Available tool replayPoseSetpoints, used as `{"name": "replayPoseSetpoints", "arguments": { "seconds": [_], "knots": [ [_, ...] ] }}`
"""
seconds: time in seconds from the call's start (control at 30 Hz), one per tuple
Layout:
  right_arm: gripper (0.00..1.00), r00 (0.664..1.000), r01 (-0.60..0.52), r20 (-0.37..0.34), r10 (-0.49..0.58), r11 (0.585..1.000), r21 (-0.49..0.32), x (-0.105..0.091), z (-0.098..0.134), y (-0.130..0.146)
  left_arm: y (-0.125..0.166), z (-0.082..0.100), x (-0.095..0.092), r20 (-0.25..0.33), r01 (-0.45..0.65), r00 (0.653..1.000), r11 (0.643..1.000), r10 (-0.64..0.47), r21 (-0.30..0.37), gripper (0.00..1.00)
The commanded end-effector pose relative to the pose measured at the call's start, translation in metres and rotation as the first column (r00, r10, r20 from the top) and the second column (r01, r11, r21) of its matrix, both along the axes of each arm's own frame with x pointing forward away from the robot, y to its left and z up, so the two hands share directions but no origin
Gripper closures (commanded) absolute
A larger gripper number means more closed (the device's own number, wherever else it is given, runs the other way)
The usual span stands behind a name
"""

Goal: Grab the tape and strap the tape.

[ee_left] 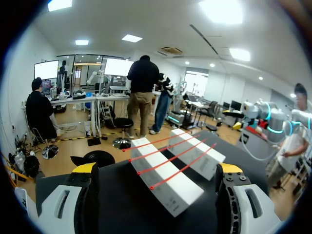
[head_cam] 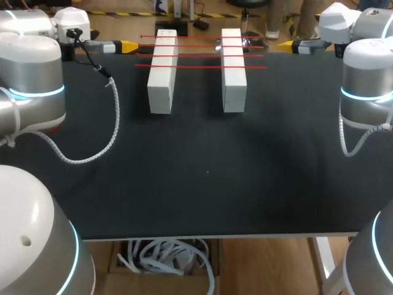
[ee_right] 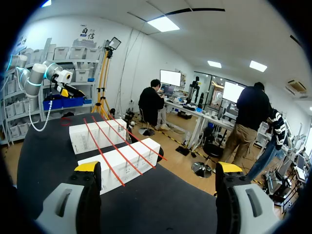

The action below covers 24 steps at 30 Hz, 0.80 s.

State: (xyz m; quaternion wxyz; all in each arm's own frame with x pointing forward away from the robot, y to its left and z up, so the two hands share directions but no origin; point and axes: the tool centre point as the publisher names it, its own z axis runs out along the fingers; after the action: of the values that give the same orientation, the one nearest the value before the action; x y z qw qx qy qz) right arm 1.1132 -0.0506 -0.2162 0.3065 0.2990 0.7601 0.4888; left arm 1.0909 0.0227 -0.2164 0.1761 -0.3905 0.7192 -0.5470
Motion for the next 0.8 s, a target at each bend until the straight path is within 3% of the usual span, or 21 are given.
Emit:
{"name": "replayPoseSetpoints", "arguments": {
  "seconds": [0.03, 0.77, 0.8],
  "knots": [
    [0.00, 1.000, 0.000, -0.003, 0.000, 1.000, -0.002, 0.0005, 0.0004, 0.0002, -0.0003, -0.0014, -0.0002, 0.005, -0.002, 1.000, 1.000, 0.002, -0.003, 0.00],
    [0.00, 1.000, 0.000, -0.003, 0.000, 1.000, -0.002, 0.0005, 0.0004, 0.0002, -0.0003, -0.0014, -0.0002, 0.005, -0.002, 1.000, 1.000, 0.002, -0.003, 0.00],
    [0.00, 1.000, 0.000, -0.003, 0.000, 1.000, -0.002, 0.0005, 0.0004, 0.0002, -0.0007, -0.0020, 0.0005, 0.020, 0.026, 0.999, 0.999, -0.026, 0.032, 0.00]
  ]
}}
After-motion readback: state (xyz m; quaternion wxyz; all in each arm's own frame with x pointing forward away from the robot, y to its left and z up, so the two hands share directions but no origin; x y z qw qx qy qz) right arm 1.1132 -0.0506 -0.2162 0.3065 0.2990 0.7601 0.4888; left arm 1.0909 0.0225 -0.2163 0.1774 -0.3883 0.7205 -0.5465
